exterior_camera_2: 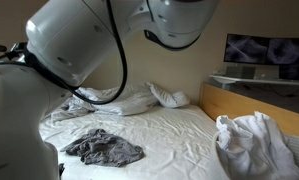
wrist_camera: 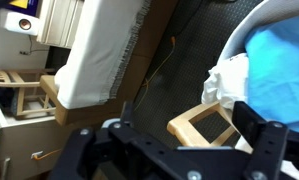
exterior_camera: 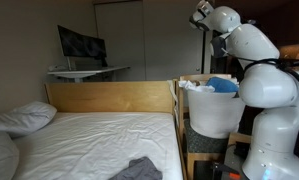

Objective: Put the shirts on the bed into the basket

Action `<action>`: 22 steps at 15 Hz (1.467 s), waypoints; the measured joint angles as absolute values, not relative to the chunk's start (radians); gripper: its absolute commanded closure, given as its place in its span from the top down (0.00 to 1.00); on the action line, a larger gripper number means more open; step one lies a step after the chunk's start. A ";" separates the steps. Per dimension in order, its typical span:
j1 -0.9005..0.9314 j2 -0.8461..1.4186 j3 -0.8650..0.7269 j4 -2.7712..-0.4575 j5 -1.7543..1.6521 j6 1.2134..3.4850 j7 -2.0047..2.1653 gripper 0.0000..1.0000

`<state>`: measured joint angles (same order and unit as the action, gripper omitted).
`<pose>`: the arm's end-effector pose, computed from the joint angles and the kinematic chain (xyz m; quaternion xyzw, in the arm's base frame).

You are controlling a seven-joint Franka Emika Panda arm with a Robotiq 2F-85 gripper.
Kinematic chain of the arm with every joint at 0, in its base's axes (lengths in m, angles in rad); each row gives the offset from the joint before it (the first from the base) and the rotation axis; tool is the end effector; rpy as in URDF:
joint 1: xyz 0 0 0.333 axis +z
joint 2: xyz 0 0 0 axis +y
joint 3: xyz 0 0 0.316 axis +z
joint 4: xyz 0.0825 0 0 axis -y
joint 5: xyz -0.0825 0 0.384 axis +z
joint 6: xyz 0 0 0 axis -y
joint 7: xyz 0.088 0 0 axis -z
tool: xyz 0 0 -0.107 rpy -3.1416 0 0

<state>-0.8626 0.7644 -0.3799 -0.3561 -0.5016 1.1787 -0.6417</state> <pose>0.3005 -0.5912 0.6877 0.8768 -0.3266 -0.2337 0.2645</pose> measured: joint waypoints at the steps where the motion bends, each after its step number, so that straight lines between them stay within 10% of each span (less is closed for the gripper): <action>1: -0.853 0.760 -0.381 -0.356 -0.502 1.196 -0.642 1.00; 22: -0.746 0.782 -0.295 -0.374 -0.449 1.170 -0.882 1.00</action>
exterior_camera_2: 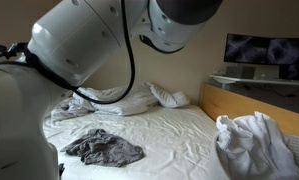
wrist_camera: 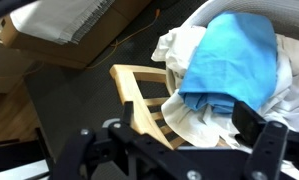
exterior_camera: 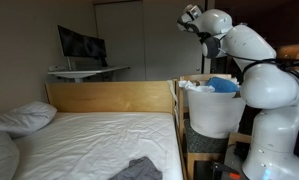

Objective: Put the shirts on the bed into the basket

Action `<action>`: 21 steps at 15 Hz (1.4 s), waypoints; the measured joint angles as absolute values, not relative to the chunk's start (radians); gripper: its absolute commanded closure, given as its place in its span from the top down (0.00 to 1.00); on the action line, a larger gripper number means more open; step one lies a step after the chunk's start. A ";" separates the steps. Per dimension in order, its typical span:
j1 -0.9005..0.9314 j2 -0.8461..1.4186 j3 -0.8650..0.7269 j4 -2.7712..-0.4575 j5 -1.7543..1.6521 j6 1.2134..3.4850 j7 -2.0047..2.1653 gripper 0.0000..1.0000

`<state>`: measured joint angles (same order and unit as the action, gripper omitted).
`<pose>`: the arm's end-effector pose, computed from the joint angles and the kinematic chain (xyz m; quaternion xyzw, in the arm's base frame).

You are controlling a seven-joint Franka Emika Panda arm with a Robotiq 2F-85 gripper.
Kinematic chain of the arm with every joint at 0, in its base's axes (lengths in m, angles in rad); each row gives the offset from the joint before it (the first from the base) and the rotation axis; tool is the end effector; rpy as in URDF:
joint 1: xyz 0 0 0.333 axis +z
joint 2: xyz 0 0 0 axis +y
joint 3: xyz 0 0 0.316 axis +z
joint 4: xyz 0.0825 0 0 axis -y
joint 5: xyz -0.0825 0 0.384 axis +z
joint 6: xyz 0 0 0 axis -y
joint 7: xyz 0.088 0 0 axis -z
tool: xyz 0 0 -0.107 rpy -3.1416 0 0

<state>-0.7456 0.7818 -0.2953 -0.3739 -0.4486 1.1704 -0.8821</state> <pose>0.3963 -0.5486 0.6559 0.9446 -0.1241 -0.2243 0.2049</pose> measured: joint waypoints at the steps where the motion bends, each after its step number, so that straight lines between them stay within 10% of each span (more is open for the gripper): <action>1: -0.739 0.783 -0.289 -0.365 -0.449 1.162 -0.930 1.00; 21: -0.693 0.691 -0.275 -0.378 -0.414 1.182 -1.500 1.00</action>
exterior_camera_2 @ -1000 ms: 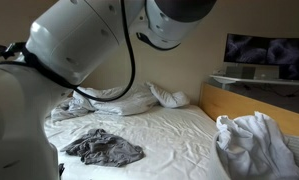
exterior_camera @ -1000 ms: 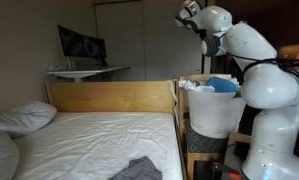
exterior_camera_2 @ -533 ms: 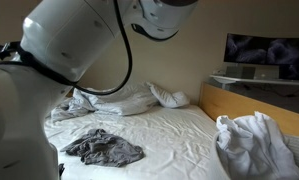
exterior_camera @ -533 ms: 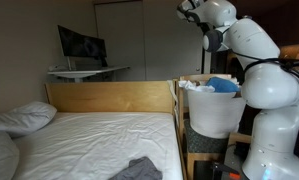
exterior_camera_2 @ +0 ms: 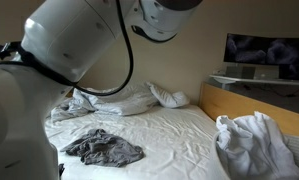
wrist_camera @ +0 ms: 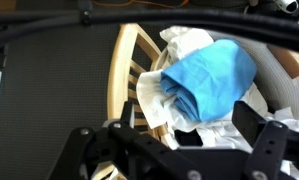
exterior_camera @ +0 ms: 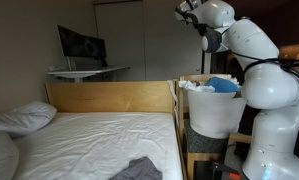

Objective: Put the shirts on the bed into the basket

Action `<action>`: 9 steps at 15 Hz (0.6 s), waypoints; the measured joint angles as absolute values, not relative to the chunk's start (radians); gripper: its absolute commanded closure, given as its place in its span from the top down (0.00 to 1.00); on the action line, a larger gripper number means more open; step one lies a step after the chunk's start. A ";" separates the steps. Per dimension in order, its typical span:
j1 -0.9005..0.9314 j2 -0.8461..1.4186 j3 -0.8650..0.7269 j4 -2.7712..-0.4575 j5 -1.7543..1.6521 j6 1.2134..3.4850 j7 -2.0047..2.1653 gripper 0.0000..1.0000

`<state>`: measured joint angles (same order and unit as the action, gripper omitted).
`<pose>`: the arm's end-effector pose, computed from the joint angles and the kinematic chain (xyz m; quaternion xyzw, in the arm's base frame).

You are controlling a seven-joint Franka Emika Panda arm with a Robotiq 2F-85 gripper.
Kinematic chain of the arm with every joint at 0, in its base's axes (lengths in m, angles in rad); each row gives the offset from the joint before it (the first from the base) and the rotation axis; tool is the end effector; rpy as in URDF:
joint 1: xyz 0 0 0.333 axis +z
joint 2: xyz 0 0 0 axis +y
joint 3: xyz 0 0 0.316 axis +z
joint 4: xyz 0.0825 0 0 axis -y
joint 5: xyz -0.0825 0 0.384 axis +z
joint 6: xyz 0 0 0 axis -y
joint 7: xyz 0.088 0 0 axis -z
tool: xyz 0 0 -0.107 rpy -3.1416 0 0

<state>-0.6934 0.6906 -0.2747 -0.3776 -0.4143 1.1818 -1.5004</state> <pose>0.4092 -0.5038 0.7106 0.9397 0.1988 -0.2249 0.1639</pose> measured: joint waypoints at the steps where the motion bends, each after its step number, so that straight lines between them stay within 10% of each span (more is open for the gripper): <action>1: -0.683 0.692 -0.264 -0.377 -0.390 1.160 -1.501 1.00; 9: -0.553 0.634 -0.192 -0.369 -0.315 0.959 -1.659 1.00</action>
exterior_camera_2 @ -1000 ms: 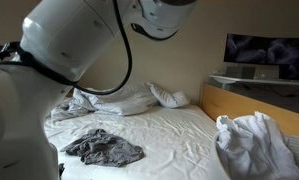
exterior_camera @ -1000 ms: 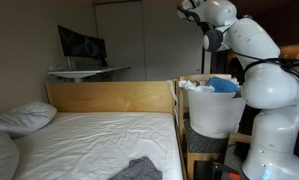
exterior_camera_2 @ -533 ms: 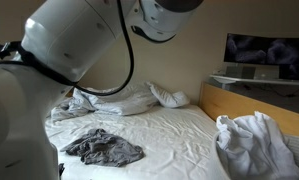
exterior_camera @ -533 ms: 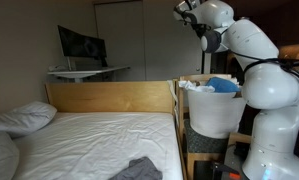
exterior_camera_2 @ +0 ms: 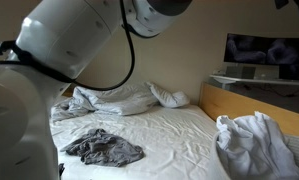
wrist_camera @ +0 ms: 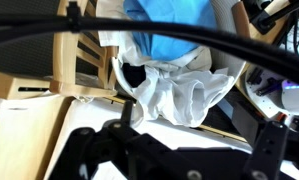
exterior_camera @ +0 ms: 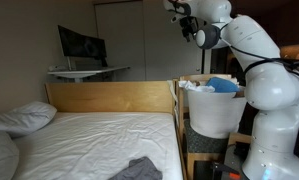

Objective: Put the shirts on the bed into the basket

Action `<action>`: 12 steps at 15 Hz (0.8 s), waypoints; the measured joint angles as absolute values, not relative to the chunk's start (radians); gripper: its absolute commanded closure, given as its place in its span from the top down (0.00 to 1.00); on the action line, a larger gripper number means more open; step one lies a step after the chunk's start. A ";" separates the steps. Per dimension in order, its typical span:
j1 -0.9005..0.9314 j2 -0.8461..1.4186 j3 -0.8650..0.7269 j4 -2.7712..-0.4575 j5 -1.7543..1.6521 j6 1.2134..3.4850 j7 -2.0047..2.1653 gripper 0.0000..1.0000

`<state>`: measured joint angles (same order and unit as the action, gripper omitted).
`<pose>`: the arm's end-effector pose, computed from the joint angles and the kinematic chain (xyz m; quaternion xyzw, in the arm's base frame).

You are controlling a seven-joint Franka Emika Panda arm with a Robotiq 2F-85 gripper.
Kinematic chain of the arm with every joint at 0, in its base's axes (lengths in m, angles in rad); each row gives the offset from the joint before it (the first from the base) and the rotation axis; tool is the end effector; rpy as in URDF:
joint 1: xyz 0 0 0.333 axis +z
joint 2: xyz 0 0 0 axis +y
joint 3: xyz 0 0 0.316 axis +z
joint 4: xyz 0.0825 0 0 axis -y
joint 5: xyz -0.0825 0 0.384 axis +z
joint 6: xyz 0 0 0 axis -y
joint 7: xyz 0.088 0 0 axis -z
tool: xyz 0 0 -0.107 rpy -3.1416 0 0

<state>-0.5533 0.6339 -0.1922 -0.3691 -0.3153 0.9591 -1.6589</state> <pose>0.4629 -0.3961 0.7176 0.9107 0.3686 -0.1767 0.0587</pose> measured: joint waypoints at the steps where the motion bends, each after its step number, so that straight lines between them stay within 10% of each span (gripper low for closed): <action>1: -0.537 0.620 -0.189 -0.369 -0.315 0.935 -1.692 1.00; 12: -0.455 0.530 -0.183 -0.382 -0.313 0.798 -1.866 1.00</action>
